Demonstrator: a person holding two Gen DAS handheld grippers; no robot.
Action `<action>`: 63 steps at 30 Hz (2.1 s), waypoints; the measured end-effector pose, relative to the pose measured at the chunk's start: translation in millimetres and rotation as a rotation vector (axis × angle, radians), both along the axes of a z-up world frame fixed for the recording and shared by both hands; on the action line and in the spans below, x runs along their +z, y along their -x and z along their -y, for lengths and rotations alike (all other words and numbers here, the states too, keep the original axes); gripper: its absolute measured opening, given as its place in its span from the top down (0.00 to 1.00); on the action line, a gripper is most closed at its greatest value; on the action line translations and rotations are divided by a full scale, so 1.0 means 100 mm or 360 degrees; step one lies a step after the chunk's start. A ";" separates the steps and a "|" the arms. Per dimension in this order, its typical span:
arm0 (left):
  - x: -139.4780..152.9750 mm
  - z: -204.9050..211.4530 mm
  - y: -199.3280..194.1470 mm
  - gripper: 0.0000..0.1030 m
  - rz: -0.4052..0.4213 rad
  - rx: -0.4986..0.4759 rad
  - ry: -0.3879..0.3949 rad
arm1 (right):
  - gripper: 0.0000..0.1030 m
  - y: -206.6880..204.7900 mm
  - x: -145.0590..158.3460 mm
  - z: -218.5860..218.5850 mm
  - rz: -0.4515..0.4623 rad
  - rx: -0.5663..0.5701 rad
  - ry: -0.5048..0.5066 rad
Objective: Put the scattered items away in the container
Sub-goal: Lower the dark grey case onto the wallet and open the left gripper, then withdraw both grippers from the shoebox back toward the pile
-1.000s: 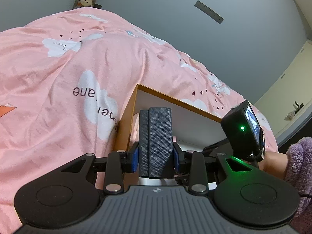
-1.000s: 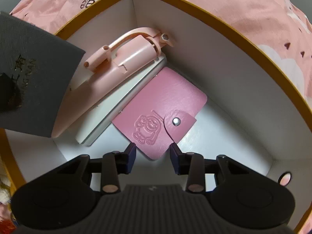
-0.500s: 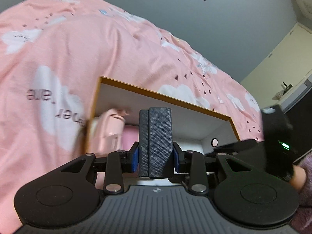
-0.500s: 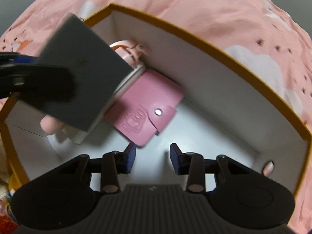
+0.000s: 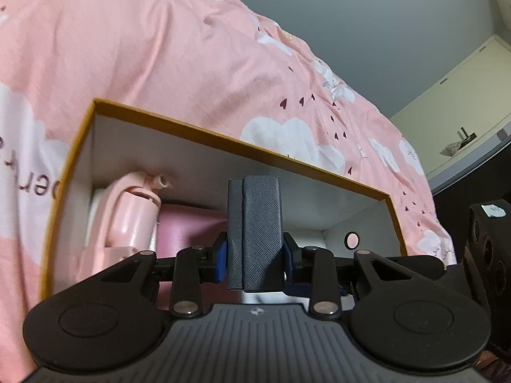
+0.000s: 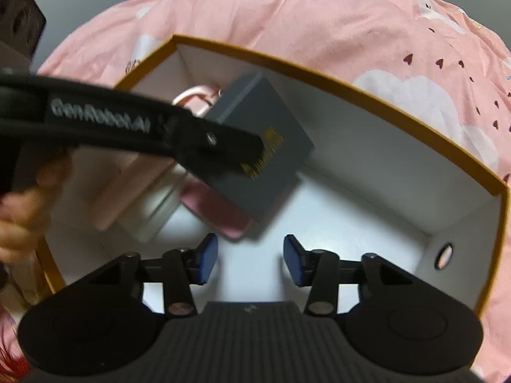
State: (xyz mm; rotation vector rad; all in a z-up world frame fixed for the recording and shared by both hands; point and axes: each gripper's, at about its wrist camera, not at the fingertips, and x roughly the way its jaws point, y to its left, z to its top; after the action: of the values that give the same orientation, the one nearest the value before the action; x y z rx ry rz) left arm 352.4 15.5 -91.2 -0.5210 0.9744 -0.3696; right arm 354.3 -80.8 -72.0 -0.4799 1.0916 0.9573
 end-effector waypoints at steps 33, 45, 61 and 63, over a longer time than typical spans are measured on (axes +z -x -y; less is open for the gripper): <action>0.32 -0.29 0.34 0.52 0.0094 -0.0047 -0.0133 | 0.58 -0.15 -0.21 -0.13 0.0043 -0.0037 -0.0039; 0.31 -0.30 0.41 0.54 0.0111 -0.0051 -0.0233 | 0.64 -0.16 -0.26 -0.28 -0.0035 -0.0221 -0.0068; 0.60 -0.31 0.68 0.54 0.0175 -0.0006 -0.0348 | 0.55 0.09 0.06 -0.24 0.0033 -0.0282 0.0017; 0.66 -0.31 0.72 0.54 0.0169 -0.0023 -0.0352 | 0.54 0.13 0.12 -0.23 0.0036 -0.0301 0.0020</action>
State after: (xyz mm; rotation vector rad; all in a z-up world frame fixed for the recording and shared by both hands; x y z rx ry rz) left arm 280.5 46.3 -25.3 -0.2906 0.9034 -0.2952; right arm 340.9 -58.3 -60.1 -0.3892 1.1020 0.7780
